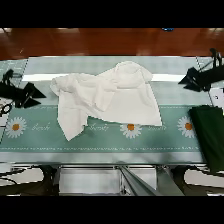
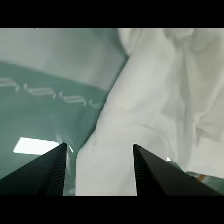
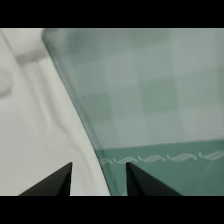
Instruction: Fold the shirts.
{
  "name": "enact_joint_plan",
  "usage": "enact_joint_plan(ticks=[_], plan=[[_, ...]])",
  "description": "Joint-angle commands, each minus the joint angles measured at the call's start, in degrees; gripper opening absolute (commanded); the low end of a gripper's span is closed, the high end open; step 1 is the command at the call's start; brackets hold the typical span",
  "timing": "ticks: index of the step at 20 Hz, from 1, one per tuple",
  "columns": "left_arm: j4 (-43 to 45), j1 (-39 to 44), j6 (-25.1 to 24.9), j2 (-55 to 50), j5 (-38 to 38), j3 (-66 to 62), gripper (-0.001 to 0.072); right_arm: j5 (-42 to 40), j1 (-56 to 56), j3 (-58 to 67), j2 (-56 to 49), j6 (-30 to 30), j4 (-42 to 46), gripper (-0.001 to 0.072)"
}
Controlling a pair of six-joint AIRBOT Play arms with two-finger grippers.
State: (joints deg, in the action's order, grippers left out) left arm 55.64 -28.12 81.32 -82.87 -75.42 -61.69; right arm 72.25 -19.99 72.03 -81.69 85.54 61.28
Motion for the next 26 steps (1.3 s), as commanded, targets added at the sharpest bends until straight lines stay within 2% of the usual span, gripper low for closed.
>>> enact_joint_plan(ticks=[1,5,8,13,15,16,17,21,26], plan=[[-7.15,-5.49,-3.56,1.88,0.35,12.79,0.0508,-6.99,-4.83,-19.67,9.79,-5.31,-4.28,0.0398],[-9.88,-4.37,-3.5,1.62,6.14,16.94,0.0508,-7.02,-6.32,-27.36,13.79,-8.28,-6.32,0.0398],[-10.75,-1.9,-1.97,0.02,8.35,16.92,0.0508,-6.58,-6.32,-27.54,13.81,-8.31,-7.56,0.0398],[-17.79,3.08,-4.17,-2.47,13.46,16.9,0.0493,-6.67,-6.27,-27.54,13.81,-8.72,-8.37,0.0398],[-17.94,4.57,-4.15,-2.73,13.35,16.87,0.0413,-6.95,-6.27,-27.54,13.81,-8.72,-8.22,0.0398],[-17.92,4.7,-4.24,-2.78,12.76,16.87,0.0185,-6.93,-6.27,-27.54,13.81,-8.72,-8.02,0.0398],[-17.94,4.63,-5.68,-2.69,12.26,16.83,0.0013,-6.91,-6.27,-27.54,13.79,-8.72,-7.52,0.0398],[-17.92,4.57,-7.21,-2.32,11.74,16.46,0.0012,-4.83,-6.27,-27.98,13.81,-7.39,-2.8,0.0398],[-17.92,4.57,-8.68,-2.16,11.61,16.46,0.0012,-4.87,-4.87,-35.65,12.79,-7.21,-5.2,0.0398]])
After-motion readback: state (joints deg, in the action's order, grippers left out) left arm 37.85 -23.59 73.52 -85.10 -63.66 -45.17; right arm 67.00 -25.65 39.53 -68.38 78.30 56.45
